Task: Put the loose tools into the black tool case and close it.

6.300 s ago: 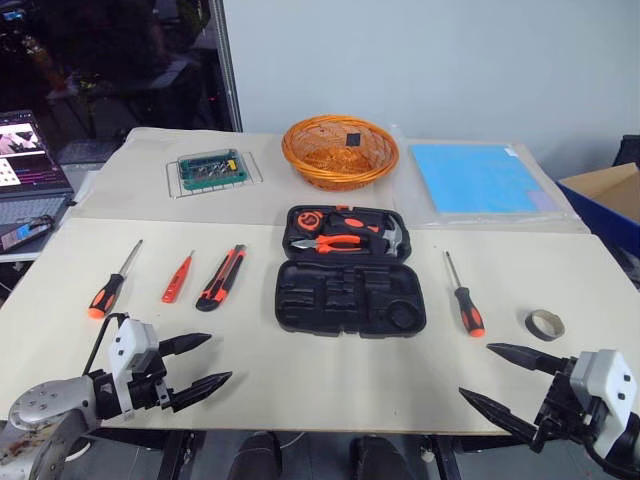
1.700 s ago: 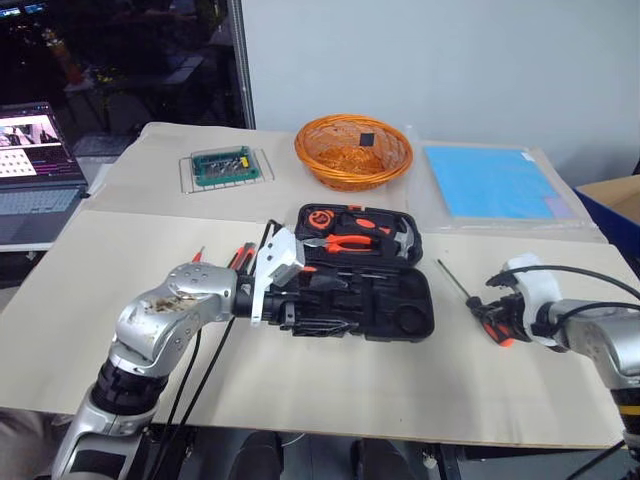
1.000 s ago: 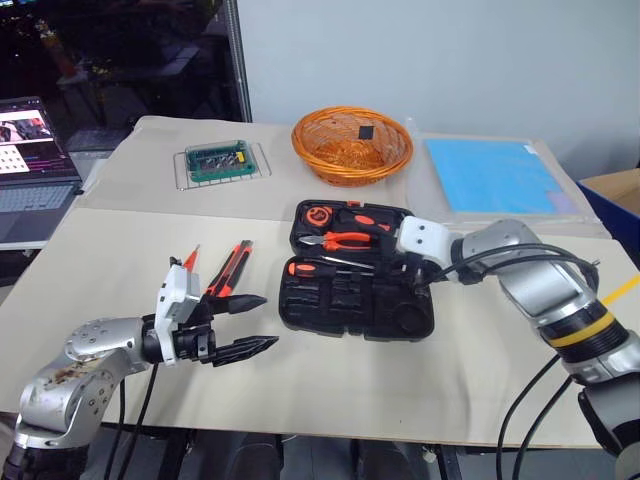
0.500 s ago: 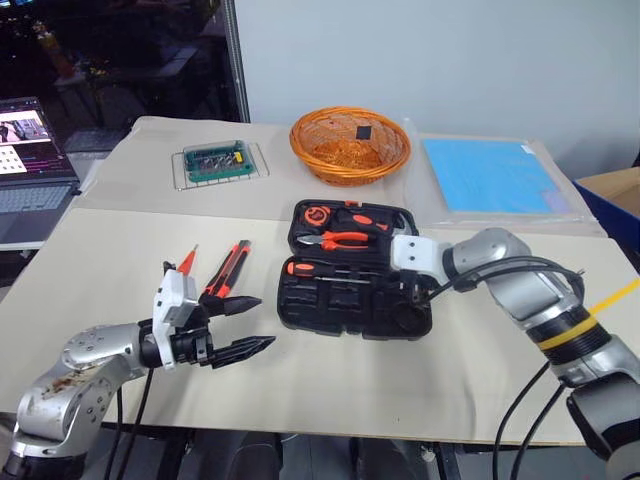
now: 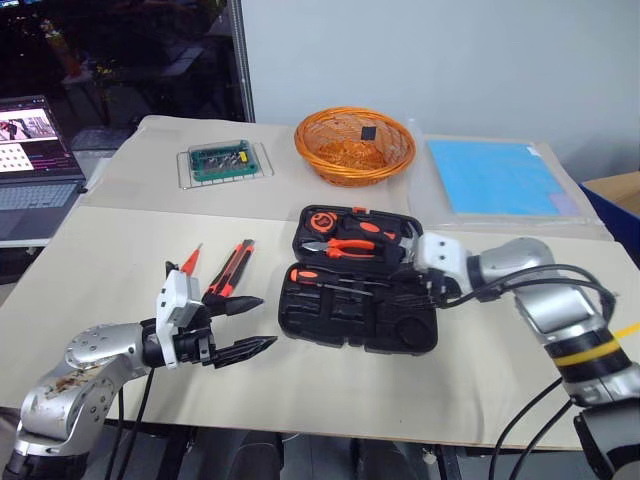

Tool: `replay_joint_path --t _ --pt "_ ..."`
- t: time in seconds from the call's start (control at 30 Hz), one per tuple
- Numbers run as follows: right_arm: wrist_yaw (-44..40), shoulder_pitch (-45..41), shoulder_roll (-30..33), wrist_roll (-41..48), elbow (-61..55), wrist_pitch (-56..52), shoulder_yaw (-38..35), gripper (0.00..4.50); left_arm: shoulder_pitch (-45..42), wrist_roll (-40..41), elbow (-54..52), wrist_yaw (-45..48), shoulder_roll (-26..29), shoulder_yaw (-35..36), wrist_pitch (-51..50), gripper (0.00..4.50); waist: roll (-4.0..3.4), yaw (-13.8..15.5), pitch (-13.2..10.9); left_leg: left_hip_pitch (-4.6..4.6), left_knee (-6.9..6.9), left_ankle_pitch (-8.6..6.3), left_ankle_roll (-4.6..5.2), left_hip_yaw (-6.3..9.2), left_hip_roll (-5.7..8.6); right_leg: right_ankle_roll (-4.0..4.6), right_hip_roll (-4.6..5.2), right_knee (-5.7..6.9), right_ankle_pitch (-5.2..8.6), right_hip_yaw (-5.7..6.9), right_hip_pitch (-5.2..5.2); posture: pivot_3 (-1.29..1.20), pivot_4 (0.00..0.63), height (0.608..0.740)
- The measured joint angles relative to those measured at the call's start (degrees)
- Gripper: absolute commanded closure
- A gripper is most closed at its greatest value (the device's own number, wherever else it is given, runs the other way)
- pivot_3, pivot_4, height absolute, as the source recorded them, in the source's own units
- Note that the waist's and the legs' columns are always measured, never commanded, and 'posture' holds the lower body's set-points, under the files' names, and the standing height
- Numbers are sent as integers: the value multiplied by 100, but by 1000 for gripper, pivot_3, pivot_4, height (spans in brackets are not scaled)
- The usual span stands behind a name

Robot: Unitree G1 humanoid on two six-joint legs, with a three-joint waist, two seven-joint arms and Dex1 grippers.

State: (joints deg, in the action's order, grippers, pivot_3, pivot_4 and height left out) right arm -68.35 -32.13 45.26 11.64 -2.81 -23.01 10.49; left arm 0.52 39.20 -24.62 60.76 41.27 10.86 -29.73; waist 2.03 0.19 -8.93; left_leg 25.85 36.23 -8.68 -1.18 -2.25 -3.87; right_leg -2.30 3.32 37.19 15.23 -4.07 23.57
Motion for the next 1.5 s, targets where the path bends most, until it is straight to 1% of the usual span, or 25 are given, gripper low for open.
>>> replay_joint_path --t 0.07,0.17,0.27,0.33,0.37,0.43,0.5,0.53,0.6,0.67,0.73,0.8,0.83,0.87,0.9,1.0,1.07,1.1,1.13,1.2,1.27,1.3,1.33,1.4,1.5 --pt "121 340 -20 267 -293 -122 -314 3405 -26 -28 73 -1 -3 -58 43 614 1 -8 0 -34 -1 -1 -1 -2 0 0 2 -3 2 0 -33 0 150 740" --pt "585 602 -290 364 -502 -477 -526 4446 -71 -82 131 -1 -4 -68 94 614 1 -45 0 -44 -2 -1 -1 -4 -2 4 2 -4 1 0 -39 0 150 740" --pt "1491 676 -891 438 -705 -927 -788 4446 -90 -83 196 -6 -6 -69 96 614 1 -121 0 -49 -2 0 -1 -4 -4 6 1 1 -3 -2 -39 0 150 740" --pt "2287 848 -1369 227 -881 -977 -887 4446 -88 -86 204 -22 -10 -67 106 614 3 -120 2 -52 -7 0 -1 -2 -4 7 -1 1 -2 -1 -41 0 150 740" --pt "2704 992 -1651 34 -922 -954 -838 4446 -85 -88 214 -57 -21 -65 109 614 7 -116 6 -53 -13 -1 -1 -1 -4 8 -2 0 -1 -1 -39 0 150 740" --pt "3179 1342 -1854 -358 -921 -834 -481 4446 -74 -92 230 -122 -34 -58 114 614 7 -103 5 -49 -21 -1 -1 -4 0 6 1 -3 0 -4 -35 0 150 740" --pt "3409 1506 -1825 -862 -951 -494 5 4446 -49 -142 360 -161 -33 -32 185 614 4 -100 6 -48 -20 -1 -1 -11 2 4 4 -5 1 -8 -36 0 150 740" --pt "3427 1503 -1787 -947 -967 -434 72 4446 -49 -150 373 -164 -33 -27 211 614 5 -100 7 -50 -20 -1 -1 -10 2 4 4 -5 1 -7 -36 0 150 740" --pt "3481 1516 -1506 -1525 -915 51 499 4446 -51 -214 390 -315 -83 -5 232 614 18 -105 19 -62 -19 -1 -1 -11 0 4 4 -6 2 -6 -46 0 150 740" --pt "3591 1493 -1342 -2046 -752 496 766 4446 -54 -264 383 -511 -154 2 233 614 41 -102 37 -77 -21 -1 -2 -9 -4 12 4 -7 6 -1 -46 0 150 740" --pt "3735 1432 -1342 -2344 -601 750 894 4446 -54 -313 383 -701 -236 32 232 614 57 -100 47 -94 -22 -2 -3 -10 -5 38 4 -8 22 0 -49 0 150 740" --pt "3865 1445 -1596 -2298 -535 849 734 4446 -67 -368 397 -963 -320 133 233 614 70 -105 55 -99 -23 -3 -4 -10 -7 45 4 -7 25 -1 -53 0 150 740" --pt "3863 1544 -1795 -2043 -518 872 537 4446 -93 -453 411 -1176 -396 192 244 614 71 -102 54 -96 -22 -2 -4 -10 -8 40 4 -6 21 -2 -77 0 150 740" --pt "3757 1668 -1964 -1557 -574 866 247 4446 -133 -557 421 -1509 -476 236 198 614 64 -102 47 -95 -22 -2 -3 -10 -7 13 4 -6 5 -3 -78 0 150 740" --pt "3674 1731 -2028 -1275 -663 857 98 4191 -164 -583 425 -1685 -523 280 154 614 60 -102 43 -93 -22 -1 -3 -12 -6 10 5 -5 3 -5 -77 0 150 740" --pt "3015 1696 -1922 366 -1687 126 -751 3379 -401 -996 480 -2808 -447 405 -637 614 43 -107 26 -83 -22 -1 -2 -7 -5 4 4 -3 0 -5 -70 0 150 740" --pt "2598 1502 -1466 1127 -2333 -334 -1071 2658 -738 -1066 769 -3263 -380 541 -1107 614 45 -103 25 -83 -24 -1 -2 -2 -6 4 0 -4 2 0 -69 0 150 740" --pt "2400 1426 -1236 1414 -2602 -533 -1145 2419 -905 -1108 960 -3413 -278 627 -1277 614 47 -102 24 -83 -25 -1 -2 0 -7 5 -1 -3 2 3 -67 0 150 740" --pt "2237 1432 -1064 1688 -2826 -727 -1212 1969 -1119 -1137 1157 -3559 -219 713 -1451 614 52 -101 27 -85 -30 -1 -2 3 -9 11 -3 -6 5 7 -67 0 150 740" --pt "2011 1470 -781 2127 -3062 -1060 -1251 1318 -1480 -1210 1499 -3751 -121 823 -1727 614 55 -95 25 -83 -32 -1 -2 1 -7 11 -1 -6 5 6 -63 0 150 740" --pt "1928 1520 -564 2448 -3215 -1301 -1386 506 -1758 -1253 1862 -3769 16 777 -1967 614 55 -91 25 -75 -31 -1 -2 -2 -3 11 5 -7 5 5 -55 0 150 740" --pt "1886 1535 -446 2563 -3279 -1377 -1457 222 -1881 -1278 2061 -3761 103 709 -2079 614 55 -83 24 -68 -31 -1 -2 -2 0 11 5 -7 5 5 -50 0 150 740" --pt "1857 1548 -354 2646 -3341 -1430 -1547 29 -1996 -1352 2285 -3734 233 584 -2191 614 58 -86 22 -66 -31 -1 -2 -2 -1 11 5 -7 5 5 -47 0 150 740" --pt "1892 1563 -281 2805 -3454 -1492 -1695 29 -2234 -1565 2773 -3559 452 249 -2315 614 59 -90 22 -66 -33 -1 -3 -2 -1 11 5 -8 5 5 -44 0 150 740" --pt "2065 1563 -281 2812 -3584 -1542 -1694 0 -2506 -1708 3163 -3221 539 -268 -2445 1359 59 -90 22 -60 -33 -2 -3 -3 -1 12 5 -8 5 5 -39 0 150 740"
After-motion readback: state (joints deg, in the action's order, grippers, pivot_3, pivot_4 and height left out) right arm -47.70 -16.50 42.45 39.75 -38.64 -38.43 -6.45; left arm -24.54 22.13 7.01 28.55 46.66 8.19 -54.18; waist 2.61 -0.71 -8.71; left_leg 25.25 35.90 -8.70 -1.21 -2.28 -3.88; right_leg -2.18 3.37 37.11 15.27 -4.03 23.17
